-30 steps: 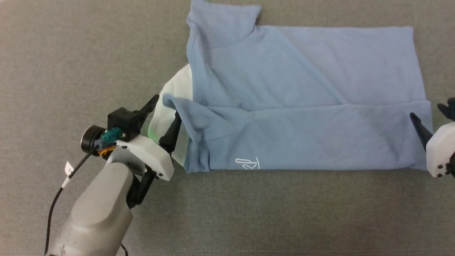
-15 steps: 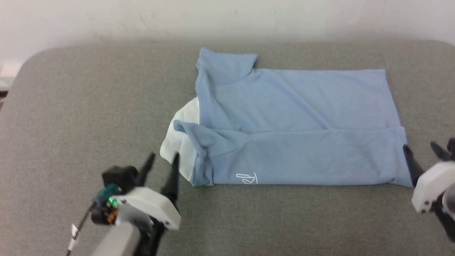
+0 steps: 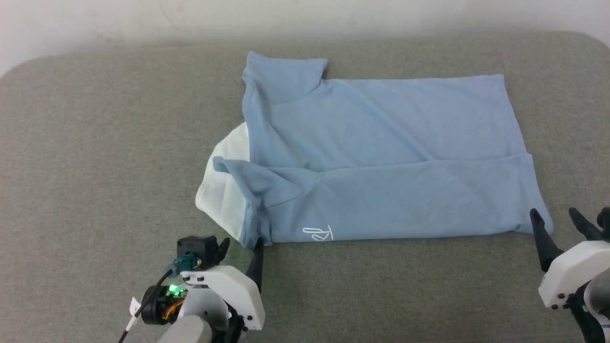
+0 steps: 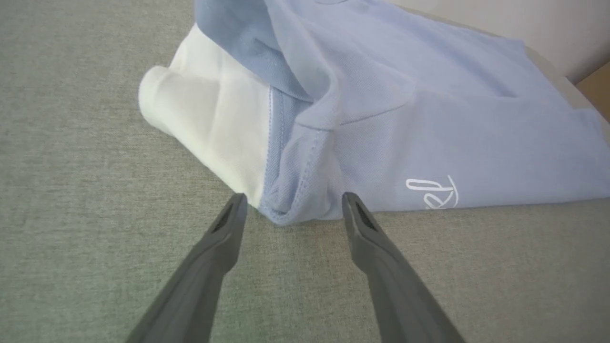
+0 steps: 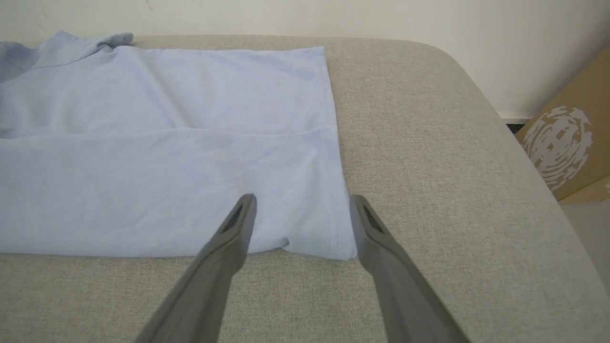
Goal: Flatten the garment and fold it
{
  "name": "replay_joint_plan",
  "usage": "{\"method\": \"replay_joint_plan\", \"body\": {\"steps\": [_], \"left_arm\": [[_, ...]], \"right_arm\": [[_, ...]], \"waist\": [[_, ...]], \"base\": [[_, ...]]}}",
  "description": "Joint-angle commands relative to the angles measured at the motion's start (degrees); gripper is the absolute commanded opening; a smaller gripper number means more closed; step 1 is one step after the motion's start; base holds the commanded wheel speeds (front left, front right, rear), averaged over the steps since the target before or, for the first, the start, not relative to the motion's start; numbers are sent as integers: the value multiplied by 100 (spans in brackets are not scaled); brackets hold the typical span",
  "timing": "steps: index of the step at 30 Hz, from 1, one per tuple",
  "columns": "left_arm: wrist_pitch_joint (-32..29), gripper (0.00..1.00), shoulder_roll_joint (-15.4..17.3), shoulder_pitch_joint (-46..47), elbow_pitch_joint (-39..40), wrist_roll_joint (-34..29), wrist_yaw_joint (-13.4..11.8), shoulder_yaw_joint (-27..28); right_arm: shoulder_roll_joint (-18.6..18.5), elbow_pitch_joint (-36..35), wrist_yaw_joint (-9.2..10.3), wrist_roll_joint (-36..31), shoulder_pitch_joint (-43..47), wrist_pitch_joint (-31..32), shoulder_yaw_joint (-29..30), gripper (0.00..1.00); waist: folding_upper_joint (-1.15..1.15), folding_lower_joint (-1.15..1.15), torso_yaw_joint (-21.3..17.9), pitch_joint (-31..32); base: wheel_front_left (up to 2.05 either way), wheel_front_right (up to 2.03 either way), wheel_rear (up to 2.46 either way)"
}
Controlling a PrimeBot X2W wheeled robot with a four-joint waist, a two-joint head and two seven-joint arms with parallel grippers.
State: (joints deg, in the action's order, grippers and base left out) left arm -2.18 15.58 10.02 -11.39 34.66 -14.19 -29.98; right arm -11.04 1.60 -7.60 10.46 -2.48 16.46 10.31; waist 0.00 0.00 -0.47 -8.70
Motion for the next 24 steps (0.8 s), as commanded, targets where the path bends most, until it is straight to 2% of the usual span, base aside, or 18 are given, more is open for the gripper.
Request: {"method": "replay_joint_plan", "body": {"steps": [1, 5, 9, 10, 11, 15, 20, 24], "left_arm": [[-77, 100, 34, 175, -120, -118, -146, -2], [-130, 100, 55, 372, -349, -271, -366, 12], [-411, 100, 62, 394, -665, -256, -426, -63], [-601, 20, 77, 368, -754, -229, -389, -137], [-727, 0, 83, 350, -795, -194, -335, -191], [-725, 0, 63, 282, -765, -100, -231, -208], [-277, 0, 63, 193, -508, -109, -185, -130], [-21, 0, 76, 179, -176, -174, -180, -119]], "right_arm": [[10, -127, 11, -27, 56, 34, 21, 100], [33, -285, 11, -21, 33, 84, 49, 100], [0, -317, 11, -9, 4, 120, 36, 100], [-8, -313, 11, -7, -5, 130, 38, 100], [-16, -300, 11, -3, -20, 142, 46, 100], [-140, -222, 11, -59, -42, 190, 19, 100], [-343, -19, 11, -94, -106, 446, -48, 100], [-486, 439, 11, -86, -341, 720, -120, 100]], "waist": [[0, 0, -183, -313], [0, 0, -248, -517], [0, 0, -256, -604], [0, 0, -252, -601], [0, 0, -243, -584], [0, 0, -173, -478], [0, 0, 33, -270], [0, 0, 166, -249]], "base": [[0, 0, 0], [0, 0, 0], [0, 0, 0], [0, 0, 0], [0, 0, 0], [0, 0, 0], [0, 0, 0], [0, 0, 0]]}}
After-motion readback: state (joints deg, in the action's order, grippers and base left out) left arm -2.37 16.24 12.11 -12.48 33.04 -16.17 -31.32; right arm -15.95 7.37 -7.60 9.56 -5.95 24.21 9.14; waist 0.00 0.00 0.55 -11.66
